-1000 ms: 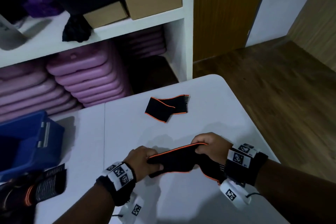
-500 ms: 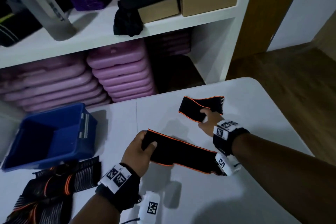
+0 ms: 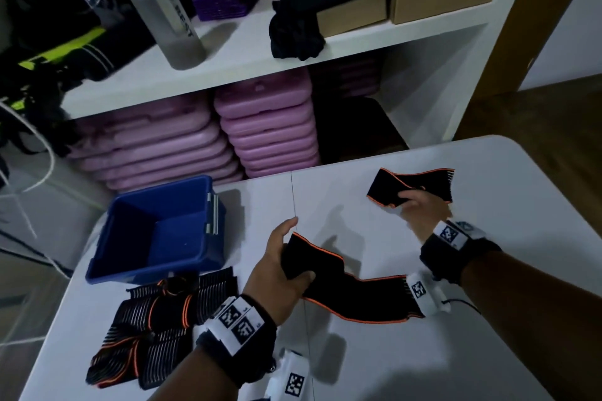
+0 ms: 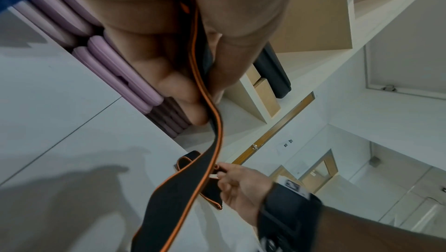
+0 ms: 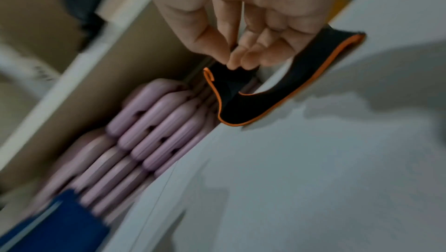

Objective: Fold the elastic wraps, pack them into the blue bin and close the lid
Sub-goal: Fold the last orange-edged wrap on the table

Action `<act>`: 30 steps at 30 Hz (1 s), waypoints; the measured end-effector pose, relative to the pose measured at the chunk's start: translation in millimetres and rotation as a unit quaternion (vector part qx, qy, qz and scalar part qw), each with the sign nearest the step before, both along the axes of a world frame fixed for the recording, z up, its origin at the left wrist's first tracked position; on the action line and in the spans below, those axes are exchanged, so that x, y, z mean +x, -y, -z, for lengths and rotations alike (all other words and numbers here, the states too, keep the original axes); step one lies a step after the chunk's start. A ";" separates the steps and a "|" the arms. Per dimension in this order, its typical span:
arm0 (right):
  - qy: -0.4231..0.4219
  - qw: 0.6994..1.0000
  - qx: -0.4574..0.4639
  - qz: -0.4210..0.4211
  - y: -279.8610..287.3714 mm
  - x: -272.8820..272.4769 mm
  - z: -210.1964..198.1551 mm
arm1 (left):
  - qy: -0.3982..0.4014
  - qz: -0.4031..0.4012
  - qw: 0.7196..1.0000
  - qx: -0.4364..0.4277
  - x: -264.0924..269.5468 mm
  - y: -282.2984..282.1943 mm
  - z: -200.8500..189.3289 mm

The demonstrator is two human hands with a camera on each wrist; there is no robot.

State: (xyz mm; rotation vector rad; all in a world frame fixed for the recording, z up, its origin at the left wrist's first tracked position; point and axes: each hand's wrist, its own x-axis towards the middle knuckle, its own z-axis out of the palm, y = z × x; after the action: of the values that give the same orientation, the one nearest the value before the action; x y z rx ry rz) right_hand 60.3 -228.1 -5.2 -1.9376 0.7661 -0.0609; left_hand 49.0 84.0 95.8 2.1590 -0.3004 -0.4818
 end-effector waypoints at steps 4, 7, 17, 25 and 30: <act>0.051 0.995 -0.081 -0.037 -4.8 -43.0 -29.1 | 0.057 0.031 0.998 -0.016 -4.1 10.5 -0.4; 0.112 0.975 -0.164 -0.104 -0.6 -69.8 -63.5 | 0.094 0.049 0.994 -0.010 -8.5 26.2 5.4; 0.208 0.921 -0.187 -0.271 14.1 -123.3 -168.0 | 0.158 0.095 0.976 0.114 -52.5 117.7 -36.8; 0.229 0.935 -0.066 -0.261 34.8 -150.8 -199.3 | 0.213 0.154 0.964 -0.047 -85.5 158.2 -72.9; 0.215 0.954 0.154 -0.138 38.0 -154.7 -203.4 | 0.140 0.070 0.974 -0.164 -88.5 164.9 -88.3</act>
State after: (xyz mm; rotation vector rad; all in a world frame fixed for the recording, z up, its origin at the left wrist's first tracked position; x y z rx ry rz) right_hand -94.4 -266.1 198.2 -1.6331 0.1972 -0.1751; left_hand -39.6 -80.9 184.1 1.8858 -0.6457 -0.1847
